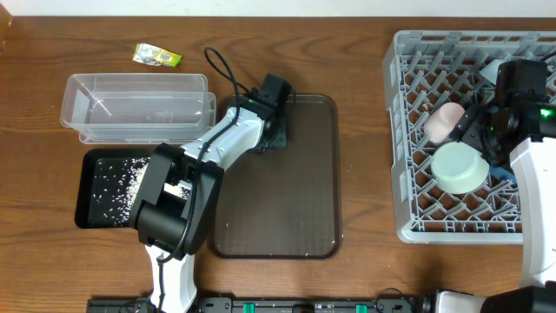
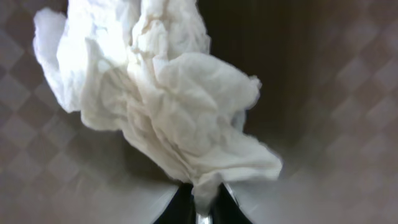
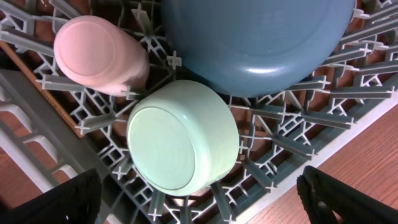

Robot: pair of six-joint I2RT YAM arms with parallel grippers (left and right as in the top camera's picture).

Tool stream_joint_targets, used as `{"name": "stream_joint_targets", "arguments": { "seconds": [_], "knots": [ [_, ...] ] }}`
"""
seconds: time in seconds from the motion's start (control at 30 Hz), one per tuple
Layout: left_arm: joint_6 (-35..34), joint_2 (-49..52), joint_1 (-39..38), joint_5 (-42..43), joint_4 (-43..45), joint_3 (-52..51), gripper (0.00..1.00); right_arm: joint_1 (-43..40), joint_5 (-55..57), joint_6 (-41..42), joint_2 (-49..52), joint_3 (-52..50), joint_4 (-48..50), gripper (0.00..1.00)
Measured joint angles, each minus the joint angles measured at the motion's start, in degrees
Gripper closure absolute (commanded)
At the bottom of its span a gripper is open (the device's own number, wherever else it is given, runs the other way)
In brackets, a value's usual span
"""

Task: Sort waste into correct bins and load items into the dishwasher rack
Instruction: 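Grasp the white tissue with the left gripper and lift it, then carry the tissue to the clear bin and open the left gripper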

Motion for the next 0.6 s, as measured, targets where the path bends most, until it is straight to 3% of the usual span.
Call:
{"name": "stream_joint_targets", "arguments": {
  "seconds": [0.17,0.43,0.6],
  "knots": [
    [0.0,-3.4,0.0,-0.2,-2.6,0.0,0.94,0.0,0.0,0.0,0.0,0.0,0.0,0.01],
    [-0.2,-20.5,0.0,-0.7,-4.5,0.4,0.94,0.0,0.0,0.0,0.0,0.0,0.0,0.01],
    [-0.6,-25.5,0.1,-2.8,-5.0,0.4,0.94,0.0,0.0,0.0,0.0,0.0,0.0,0.01]
  ]
}}
